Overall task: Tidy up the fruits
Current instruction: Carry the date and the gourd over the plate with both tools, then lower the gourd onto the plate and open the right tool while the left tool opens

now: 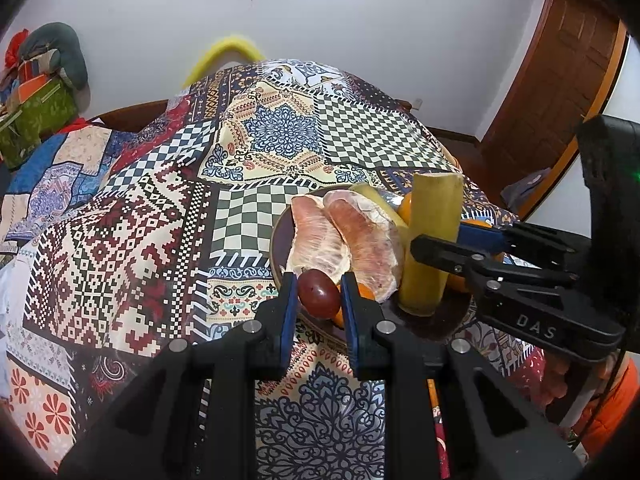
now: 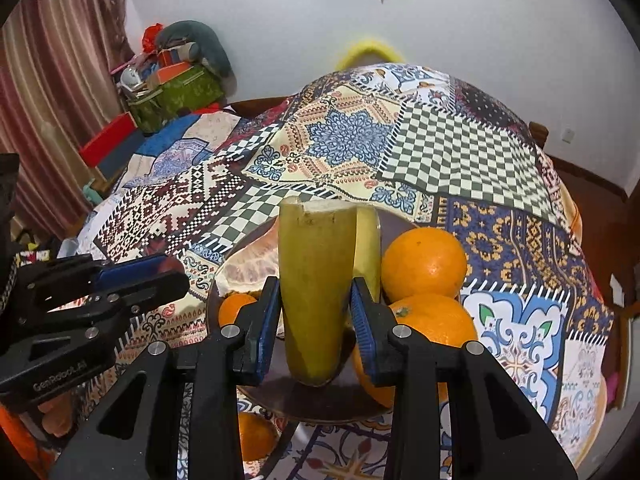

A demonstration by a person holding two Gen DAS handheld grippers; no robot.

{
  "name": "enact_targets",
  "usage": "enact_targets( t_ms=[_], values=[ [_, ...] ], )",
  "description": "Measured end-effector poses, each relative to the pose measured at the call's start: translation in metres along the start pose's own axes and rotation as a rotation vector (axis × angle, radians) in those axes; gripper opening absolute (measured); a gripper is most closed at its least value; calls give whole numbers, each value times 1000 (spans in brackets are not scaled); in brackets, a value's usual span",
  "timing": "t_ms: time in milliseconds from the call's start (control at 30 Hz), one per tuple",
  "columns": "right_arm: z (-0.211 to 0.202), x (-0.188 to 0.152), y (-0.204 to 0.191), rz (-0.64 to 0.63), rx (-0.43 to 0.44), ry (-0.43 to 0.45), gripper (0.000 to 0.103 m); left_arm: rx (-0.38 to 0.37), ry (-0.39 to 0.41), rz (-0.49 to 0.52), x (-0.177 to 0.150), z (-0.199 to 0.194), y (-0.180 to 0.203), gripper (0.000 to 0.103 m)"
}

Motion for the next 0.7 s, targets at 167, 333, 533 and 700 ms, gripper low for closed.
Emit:
enact_targets(
  t_ms=[167, 333, 533, 700],
  values=[
    [-9, 5, 3, 21, 16, 23, 33, -10, -6, -7, 0, 3, 0, 21],
    [-21, 5, 4, 13, 11, 53, 33, -31, -11, 1, 5, 8, 10, 21],
    [-31, -2, 15, 36, 15, 66, 33, -43, -29, 19, 12, 21, 24, 21],
    [-35, -9, 28, 58, 16, 65, 33, -38, -57, 30, 10, 35, 31, 21]
  ],
)
Point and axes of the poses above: each gripper's, at about its wrist camera, not at the fingertips, and z roughly the way its jaws point, y to its right, x to its top, the point moved 5 cm from there along z, roughly the way its jaws point, and after that the axes turned 8 degrees about -x, right-handed, at the moved point
